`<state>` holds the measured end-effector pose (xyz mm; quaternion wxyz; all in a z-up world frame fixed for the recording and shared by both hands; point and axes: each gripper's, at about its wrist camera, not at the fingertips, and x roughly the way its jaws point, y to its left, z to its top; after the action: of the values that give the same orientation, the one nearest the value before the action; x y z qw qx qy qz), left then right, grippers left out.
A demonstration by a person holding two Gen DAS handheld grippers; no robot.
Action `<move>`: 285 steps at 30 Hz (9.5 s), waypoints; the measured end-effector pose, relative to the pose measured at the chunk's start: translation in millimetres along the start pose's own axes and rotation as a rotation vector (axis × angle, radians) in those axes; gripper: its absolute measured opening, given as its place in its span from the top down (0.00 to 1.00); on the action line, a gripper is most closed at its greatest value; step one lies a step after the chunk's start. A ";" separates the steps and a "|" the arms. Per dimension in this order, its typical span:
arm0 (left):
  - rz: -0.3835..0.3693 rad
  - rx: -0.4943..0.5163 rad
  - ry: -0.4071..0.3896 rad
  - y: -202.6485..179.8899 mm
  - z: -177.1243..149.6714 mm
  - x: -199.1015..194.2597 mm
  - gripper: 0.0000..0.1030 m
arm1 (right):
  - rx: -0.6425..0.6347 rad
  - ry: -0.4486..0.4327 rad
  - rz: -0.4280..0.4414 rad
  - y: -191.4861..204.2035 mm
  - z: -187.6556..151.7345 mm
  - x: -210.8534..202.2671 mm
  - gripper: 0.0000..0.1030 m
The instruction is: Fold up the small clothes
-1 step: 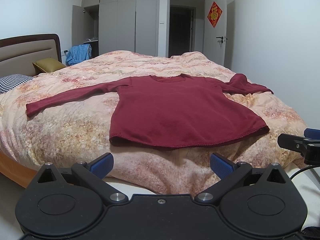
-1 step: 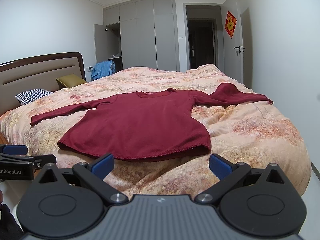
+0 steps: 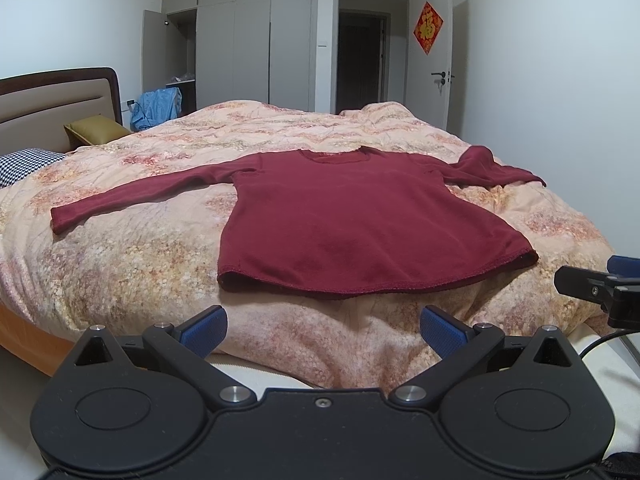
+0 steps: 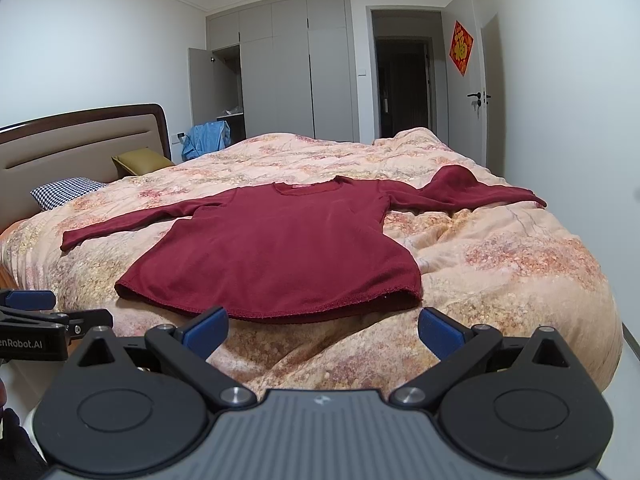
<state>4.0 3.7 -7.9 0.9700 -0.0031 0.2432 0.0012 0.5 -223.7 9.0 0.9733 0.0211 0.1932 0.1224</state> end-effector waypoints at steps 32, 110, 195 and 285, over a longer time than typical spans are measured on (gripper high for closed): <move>0.015 -0.001 -0.010 9.0 30.9 11.2 0.01 | 0.030 0.091 -0.075 -18.4 13.9 25.7 0.00; 0.057 -0.117 0.091 -36.7 176.9 434.3 0.00 | 0.428 0.073 -0.352 -382.8 147.8 386.7 0.00; 0.035 -0.244 0.056 58.0 176.8 448.8 0.01 | 0.494 0.269 0.106 -250.5 185.7 470.6 0.51; 0.058 -0.292 -0.373 161.5 299.8 287.6 0.95 | -0.108 0.189 0.359 -24.5 119.5 329.6 0.00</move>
<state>398.4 167.5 119.8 0.9870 -0.1358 0.0572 0.0649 346.8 -165.5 -4.9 0.9132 -0.0087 0.2699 0.3053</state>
